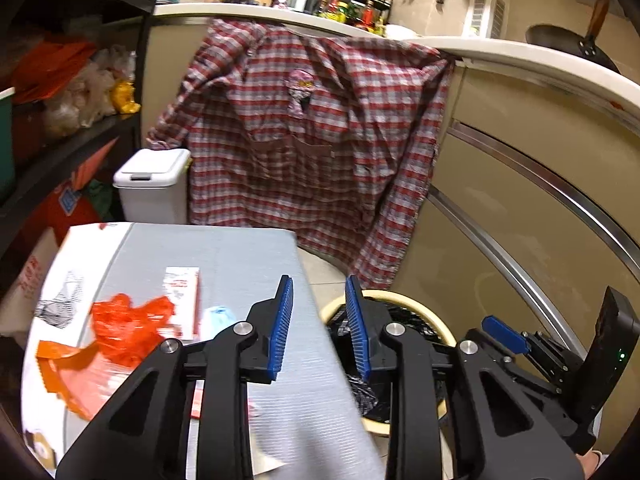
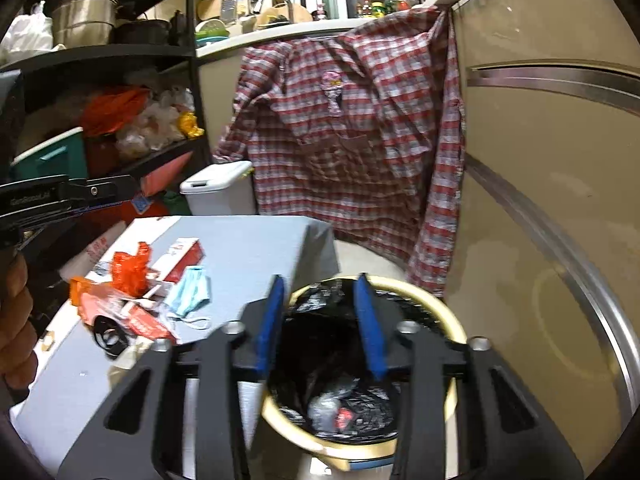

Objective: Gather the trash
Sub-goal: 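Move both tools back over the table toward the remaining trash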

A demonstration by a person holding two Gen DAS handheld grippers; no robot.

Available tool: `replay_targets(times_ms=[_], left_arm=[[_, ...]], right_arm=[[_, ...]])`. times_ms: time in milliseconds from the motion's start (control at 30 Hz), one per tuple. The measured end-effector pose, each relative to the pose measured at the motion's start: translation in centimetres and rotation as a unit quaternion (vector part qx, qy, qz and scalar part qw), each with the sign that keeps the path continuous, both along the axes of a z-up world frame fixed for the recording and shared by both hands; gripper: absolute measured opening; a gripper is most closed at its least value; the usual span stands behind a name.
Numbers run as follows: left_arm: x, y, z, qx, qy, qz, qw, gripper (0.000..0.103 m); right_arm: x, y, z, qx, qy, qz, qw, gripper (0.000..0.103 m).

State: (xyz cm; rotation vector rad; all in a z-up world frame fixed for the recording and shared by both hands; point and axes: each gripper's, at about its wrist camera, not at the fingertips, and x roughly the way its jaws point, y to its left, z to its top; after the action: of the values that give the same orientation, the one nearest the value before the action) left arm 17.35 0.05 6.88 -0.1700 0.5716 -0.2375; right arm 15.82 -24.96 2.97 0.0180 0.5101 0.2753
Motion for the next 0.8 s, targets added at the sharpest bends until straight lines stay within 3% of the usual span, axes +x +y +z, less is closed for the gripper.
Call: replay_targets(times_ms=[67,533,800], left_arm=[[-0.3,1.4,0.0,0.002,0.001,0.006,1.0,0.022],[-2.6,11.4,-1.8,0.052,0.02,0.037,0.9978,0.021],[-2.7,14.5,-4.1,0.068,0.057,0.03,0.9956,0.021]], right_arm=[[-0.3,0.8,-0.2,0.01,0.004,0.014,1.0,0.018],[-2.3,9.2,-2.5,0.027,0.049,0.141,0.988,0.021],[-1.5,14.4,-5.3,0.043,0.12,0.199,0.972,0.043]])
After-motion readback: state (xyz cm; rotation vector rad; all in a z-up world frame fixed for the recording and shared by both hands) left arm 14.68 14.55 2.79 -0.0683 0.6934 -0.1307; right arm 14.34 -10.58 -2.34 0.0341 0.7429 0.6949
